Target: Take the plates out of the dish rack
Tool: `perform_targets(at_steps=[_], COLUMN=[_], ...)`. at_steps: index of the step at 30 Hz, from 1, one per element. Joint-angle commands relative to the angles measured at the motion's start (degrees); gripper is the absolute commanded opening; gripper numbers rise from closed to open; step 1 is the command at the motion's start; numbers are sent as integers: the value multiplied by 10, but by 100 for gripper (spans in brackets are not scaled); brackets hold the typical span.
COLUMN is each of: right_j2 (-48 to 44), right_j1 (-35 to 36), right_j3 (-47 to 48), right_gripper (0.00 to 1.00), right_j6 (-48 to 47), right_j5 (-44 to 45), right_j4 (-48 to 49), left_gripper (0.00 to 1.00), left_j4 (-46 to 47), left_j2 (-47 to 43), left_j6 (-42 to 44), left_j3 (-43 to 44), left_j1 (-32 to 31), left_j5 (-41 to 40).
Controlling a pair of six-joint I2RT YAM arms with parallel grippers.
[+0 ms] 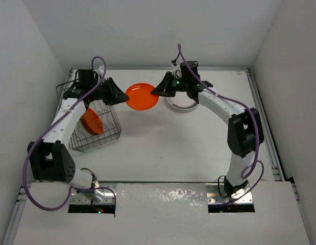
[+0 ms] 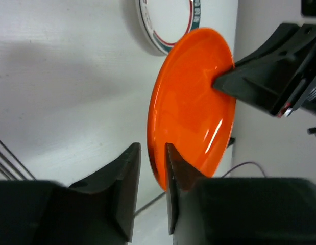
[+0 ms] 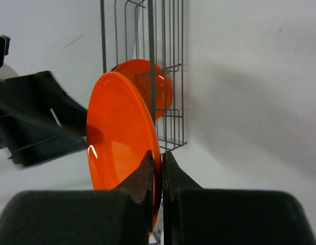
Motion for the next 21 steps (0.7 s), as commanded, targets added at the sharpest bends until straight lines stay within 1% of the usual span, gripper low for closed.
perform_targets(at_steps=[1,2,3,4,5,6,7,8,11,14,19,21], right_j2=[-21,-25,-29,-32,-32,-30,-25,-21,3,23,48,47], right_j1=[2,1,-2,-4,-6,-7,-7,-6,-13,-20,-27,-31], right_j3=[-2,-6,-14,-22,-38,-47,-63,-70,-84,-93,-95,-105], right_gripper=[0,0,0,0,0,0,0,0,0,2,4,9], right_j6=[-15,-21,-25,-26,-28,-33,-45,-52,-81,-108,-168,-182], right_j5=[33,33,63,75,93,101,107,119,130,139,164,171], right_j4=[10,-7,-31,-40,-49,-58,-61,-60,-60,-61,-96,-110], left_gripper=[63,80,93,100,100,100,100,100,100,100,98,96], left_j4=[-39,-39,-107,-140,-196,-220,-240,-267,-304,-331,-318,-312], left_j2=[-8,-3,-1,0,0,-3,-12,-19,-43,-55,-84,-87], left_j6=[10,25,46,54,57,56,55,52,54,56,73,91], left_j3=[21,38,70,85,111,122,130,138,145,134,90,77], left_j1=[-4,-4,-4,-4,-4,-3,-4,-3,-2,0,17,20], left_j5=[-31,-78,-125,-235,-298,-413,-459,-534,-624,-666,-676,-668])
